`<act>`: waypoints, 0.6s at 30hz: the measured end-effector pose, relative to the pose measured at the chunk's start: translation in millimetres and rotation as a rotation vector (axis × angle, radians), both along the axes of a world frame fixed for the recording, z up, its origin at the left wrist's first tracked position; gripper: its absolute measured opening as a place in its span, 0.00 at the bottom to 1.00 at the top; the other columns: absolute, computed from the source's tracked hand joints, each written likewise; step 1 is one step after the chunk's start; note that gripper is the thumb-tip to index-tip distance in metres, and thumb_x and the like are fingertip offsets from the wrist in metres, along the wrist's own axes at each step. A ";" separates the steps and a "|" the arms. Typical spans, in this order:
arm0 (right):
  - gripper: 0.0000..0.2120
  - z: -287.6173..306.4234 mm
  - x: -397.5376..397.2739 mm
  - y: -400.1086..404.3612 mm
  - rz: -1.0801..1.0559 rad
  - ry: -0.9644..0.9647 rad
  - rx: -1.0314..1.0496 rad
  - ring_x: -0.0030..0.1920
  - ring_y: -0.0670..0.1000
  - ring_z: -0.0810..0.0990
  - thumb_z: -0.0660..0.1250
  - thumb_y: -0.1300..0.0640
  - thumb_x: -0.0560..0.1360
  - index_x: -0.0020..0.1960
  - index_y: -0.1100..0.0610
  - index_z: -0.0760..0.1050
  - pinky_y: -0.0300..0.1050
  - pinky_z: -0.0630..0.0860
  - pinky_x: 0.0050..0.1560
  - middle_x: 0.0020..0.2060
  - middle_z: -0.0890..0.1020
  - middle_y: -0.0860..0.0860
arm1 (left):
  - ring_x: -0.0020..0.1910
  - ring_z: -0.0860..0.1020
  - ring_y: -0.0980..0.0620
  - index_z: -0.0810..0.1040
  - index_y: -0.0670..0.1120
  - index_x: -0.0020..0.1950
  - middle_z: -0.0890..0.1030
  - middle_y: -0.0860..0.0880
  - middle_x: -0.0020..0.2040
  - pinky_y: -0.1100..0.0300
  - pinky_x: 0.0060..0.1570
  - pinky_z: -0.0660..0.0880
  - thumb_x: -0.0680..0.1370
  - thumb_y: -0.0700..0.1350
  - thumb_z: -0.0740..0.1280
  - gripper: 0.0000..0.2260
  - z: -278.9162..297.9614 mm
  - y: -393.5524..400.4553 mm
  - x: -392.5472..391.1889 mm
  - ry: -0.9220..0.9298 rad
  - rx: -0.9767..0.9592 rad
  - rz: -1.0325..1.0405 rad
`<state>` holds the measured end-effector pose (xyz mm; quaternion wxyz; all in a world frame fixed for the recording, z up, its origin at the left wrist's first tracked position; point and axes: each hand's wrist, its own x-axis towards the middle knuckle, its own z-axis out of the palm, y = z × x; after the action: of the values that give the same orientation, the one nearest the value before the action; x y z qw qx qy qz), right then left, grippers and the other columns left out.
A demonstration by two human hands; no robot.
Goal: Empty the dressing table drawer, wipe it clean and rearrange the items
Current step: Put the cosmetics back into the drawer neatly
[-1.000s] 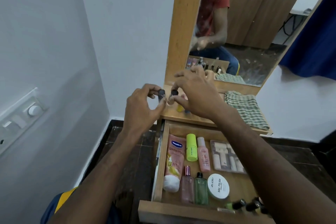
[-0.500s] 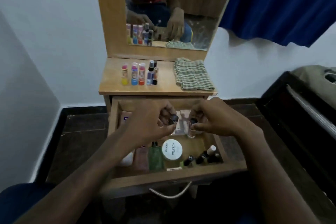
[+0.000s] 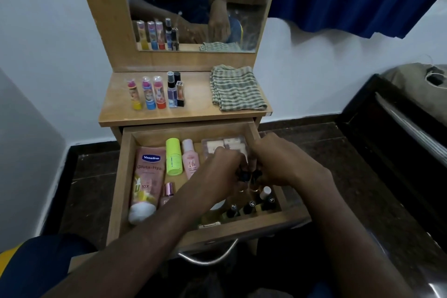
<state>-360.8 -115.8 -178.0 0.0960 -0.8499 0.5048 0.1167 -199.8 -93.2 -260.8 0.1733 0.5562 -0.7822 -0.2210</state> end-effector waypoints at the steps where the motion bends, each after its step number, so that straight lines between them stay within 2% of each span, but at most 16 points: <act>1: 0.15 -0.3 -0.7 -0.2 0.000 0.017 0.005 0.49 0.56 0.83 0.83 0.56 0.67 0.52 0.50 0.83 0.54 0.84 0.49 0.54 0.79 0.54 | 0.45 0.85 0.55 0.86 0.50 0.58 0.87 0.49 0.50 0.57 0.46 0.85 0.71 0.43 0.82 0.17 -1.1 -0.1 -1.3 0.006 -0.002 -0.006; 4: 0.11 -2.3 -6.6 -3.2 0.013 0.026 0.031 0.49 0.55 0.84 0.81 0.56 0.70 0.50 0.50 0.85 0.54 0.85 0.51 0.53 0.81 0.52 | 0.44 0.84 0.59 0.86 0.48 0.57 0.88 0.51 0.49 0.65 0.48 0.83 0.72 0.42 0.82 0.15 1.6 -0.2 -4.4 0.044 0.007 -0.041; 7: 0.08 -3.1 -16.0 -9.0 0.017 -0.060 0.027 0.47 0.52 0.84 0.79 0.53 0.72 0.50 0.49 0.85 0.54 0.85 0.49 0.50 0.83 0.50 | 0.41 0.81 0.63 0.86 0.46 0.56 0.87 0.52 0.48 0.71 0.44 0.79 0.73 0.40 0.81 0.13 8.1 4.2 -7.1 0.093 0.027 -0.056; 10: 0.05 -1.0 -23.0 -14.3 -0.014 -0.158 -0.140 0.47 0.51 0.84 0.74 0.50 0.76 0.51 0.46 0.84 0.55 0.84 0.47 0.48 0.84 0.48 | 0.44 0.83 0.60 0.84 0.47 0.53 0.85 0.52 0.48 0.63 0.47 0.83 0.73 0.40 0.80 0.11 9.4 9.9 -10.8 0.144 0.050 -0.064; 12: 0.04 -1.9 -24.6 -16.1 -0.041 -0.219 -0.221 0.46 0.49 0.82 0.72 0.47 0.77 0.50 0.45 0.82 0.52 0.83 0.44 0.46 0.82 0.46 | 0.47 0.83 0.58 0.83 0.47 0.54 0.84 0.52 0.51 0.59 0.49 0.84 0.74 0.41 0.79 0.11 11.8 11.6 -12.6 0.141 0.060 -0.049; 15: 0.06 -3.9 -18.8 -15.0 -0.016 -0.298 -0.246 0.45 0.46 0.81 0.72 0.44 0.77 0.49 0.45 0.82 0.52 0.82 0.44 0.42 0.81 0.42 | 0.48 0.83 0.57 0.82 0.46 0.56 0.84 0.51 0.53 0.59 0.48 0.84 0.73 0.41 0.80 0.14 11.7 12.7 -11.9 0.155 0.063 -0.044; 18: 0.05 -2.5 -7.6 -14.1 -0.012 -0.420 -0.287 0.43 0.42 0.80 0.74 0.47 0.75 0.50 0.44 0.84 0.49 0.82 0.44 0.41 0.83 0.40 | 0.46 0.85 0.54 0.82 0.45 0.57 0.85 0.49 0.51 0.55 0.47 0.85 0.71 0.41 0.81 0.17 3.9 10.7 -3.0 0.157 0.090 -0.029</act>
<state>-368.4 -129.8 -180.5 0.0776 -0.8573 0.4904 -0.1358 -202.8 -82.5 -256.9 0.2056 0.5330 -0.7635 -0.3012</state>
